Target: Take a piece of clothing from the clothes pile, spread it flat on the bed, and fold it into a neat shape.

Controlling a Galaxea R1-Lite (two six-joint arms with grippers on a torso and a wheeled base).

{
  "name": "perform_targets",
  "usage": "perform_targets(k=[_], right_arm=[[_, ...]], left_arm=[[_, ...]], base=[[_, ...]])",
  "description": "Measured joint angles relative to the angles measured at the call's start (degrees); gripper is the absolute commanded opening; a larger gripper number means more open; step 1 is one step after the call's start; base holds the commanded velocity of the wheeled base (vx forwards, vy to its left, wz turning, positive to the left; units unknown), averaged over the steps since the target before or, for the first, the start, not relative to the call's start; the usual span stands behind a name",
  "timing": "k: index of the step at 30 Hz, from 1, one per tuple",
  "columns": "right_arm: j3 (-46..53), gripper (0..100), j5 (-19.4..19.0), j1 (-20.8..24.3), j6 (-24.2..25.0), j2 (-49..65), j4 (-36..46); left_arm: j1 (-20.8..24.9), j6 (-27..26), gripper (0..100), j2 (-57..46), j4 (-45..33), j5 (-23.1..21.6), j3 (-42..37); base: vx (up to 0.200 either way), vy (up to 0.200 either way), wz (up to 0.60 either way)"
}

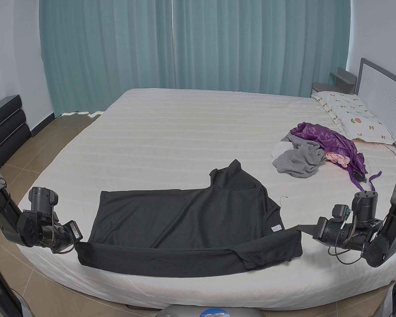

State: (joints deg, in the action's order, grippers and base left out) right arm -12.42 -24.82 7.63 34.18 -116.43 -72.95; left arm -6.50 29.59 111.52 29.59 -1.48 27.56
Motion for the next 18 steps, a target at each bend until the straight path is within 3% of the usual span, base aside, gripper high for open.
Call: perform_targets(k=[18], right_arm=[[-17.07, 0, 0.93, -0.24, -0.09, -12.37, 10.35]], left_arm=[[1.62, -0.06, 0, 13.78, -0.06, 0.46, 11.57]], base=[[0.0, 0.0, 0.0]])
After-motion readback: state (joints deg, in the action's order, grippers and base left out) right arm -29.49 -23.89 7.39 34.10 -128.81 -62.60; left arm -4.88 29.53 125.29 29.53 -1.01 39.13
